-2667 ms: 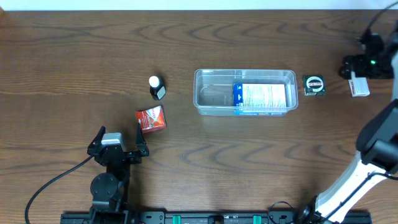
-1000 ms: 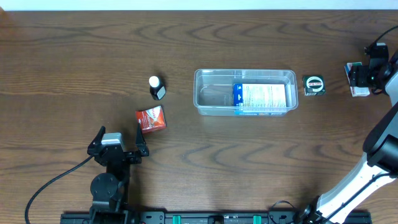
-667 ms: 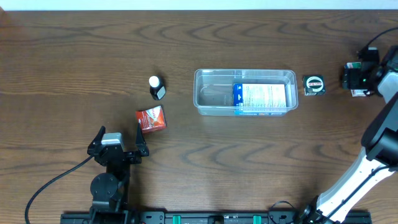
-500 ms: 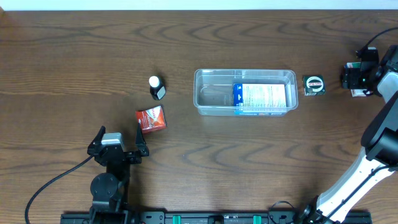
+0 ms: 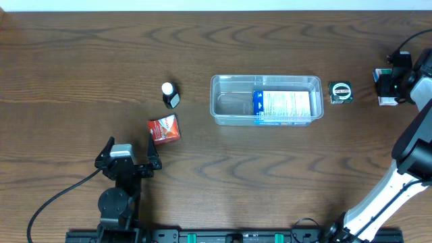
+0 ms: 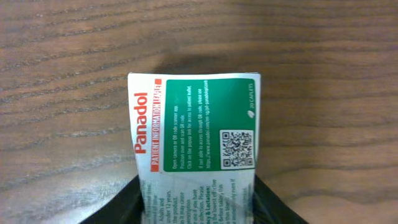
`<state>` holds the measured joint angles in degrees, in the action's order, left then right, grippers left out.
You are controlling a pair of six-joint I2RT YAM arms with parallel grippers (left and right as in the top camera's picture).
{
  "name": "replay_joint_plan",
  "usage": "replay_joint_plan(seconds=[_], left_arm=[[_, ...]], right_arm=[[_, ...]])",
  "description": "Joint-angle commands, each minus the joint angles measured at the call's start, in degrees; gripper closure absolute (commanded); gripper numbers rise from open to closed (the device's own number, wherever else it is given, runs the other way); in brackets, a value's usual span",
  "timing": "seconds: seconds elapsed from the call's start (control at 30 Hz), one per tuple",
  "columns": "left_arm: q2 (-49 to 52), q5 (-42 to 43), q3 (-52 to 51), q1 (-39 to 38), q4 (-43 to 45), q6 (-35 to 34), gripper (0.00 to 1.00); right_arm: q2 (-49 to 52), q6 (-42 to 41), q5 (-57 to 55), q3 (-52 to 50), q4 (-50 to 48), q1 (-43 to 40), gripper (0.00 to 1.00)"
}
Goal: Pack container
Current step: 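Grasp the white-green Panadol box with the right gripper and lift, then lower the Panadol box into the container beside the blue box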
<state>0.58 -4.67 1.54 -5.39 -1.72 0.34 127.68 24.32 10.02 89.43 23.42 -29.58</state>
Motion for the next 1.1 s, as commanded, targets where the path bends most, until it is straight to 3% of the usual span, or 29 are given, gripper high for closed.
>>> replay_joint_plan(seconds=[0.0, 0.43, 0.57, 0.97, 1.07], left_arm=[[-0.3, -0.4, -1.3, 0.2, -1.9, 0.9, 0.02], [-0.3, -0.4, -1.3, 0.2, -1.9, 1.0, 0.02], [-0.3, -0.5, -1.3, 0.2, -1.9, 0.9, 0.02], [-0.3, -0.4, -1.3, 0.2, -1.9, 0.9, 0.02], [-0.3, -0.4, -1.3, 0.2, -1.9, 0.9, 0.02]], right_arm=[[-3.3, -0.7, -2.1, 1.0, 2.4, 0.9, 0.65], [-24.3, 1.0, 6.2, 3.7, 14.6, 11.8, 0.57], [-30.6, 7.8, 8.3, 3.7, 21.9, 18.7, 0.5], [-34.2, 24.9, 8.0, 3.5, 40.4, 36.2, 0.59], [-33.2, 28.2, 8.0, 3.5, 42.0, 37.9, 0.56]])
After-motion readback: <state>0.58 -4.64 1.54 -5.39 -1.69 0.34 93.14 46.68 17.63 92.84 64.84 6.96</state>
